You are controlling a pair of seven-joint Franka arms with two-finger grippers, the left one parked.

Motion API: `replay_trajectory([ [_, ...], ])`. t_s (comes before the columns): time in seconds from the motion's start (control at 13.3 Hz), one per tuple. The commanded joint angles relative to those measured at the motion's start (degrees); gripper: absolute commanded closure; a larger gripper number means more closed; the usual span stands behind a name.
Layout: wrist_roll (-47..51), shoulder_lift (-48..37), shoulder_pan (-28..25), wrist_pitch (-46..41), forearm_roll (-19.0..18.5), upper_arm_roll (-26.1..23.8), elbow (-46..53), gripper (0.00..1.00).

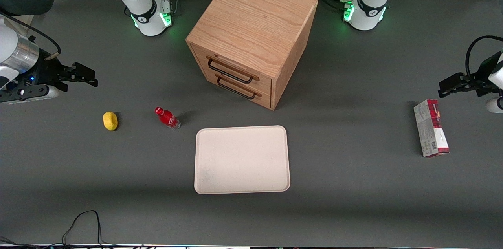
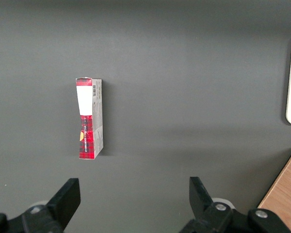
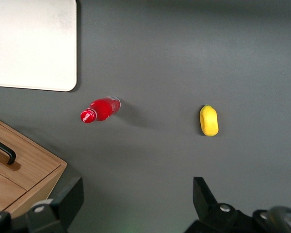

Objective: Place coke bottle on tray
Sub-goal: 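Move the open right gripper down over the red Coca-Cola bottle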

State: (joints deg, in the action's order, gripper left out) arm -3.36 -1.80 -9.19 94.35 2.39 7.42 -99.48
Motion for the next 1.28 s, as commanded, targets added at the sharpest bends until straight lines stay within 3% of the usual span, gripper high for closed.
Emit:
replay_trajectory([
  [0.0,-0.15,0.04,0.49,-1.45,0.78,0.31,1.39,0.0],
  [0.75,1.33,0.75,-0.21,-2.24,1.04,-0.21,2.53,0.0],
  [0.98,7.64,1.18,-1.97,-3.64,1.04,-3.45,4.11,0.0],
  [1.2,16.35,3.54,-2.15,-6.0,0.78,-9.87,8.66,0.0],
])
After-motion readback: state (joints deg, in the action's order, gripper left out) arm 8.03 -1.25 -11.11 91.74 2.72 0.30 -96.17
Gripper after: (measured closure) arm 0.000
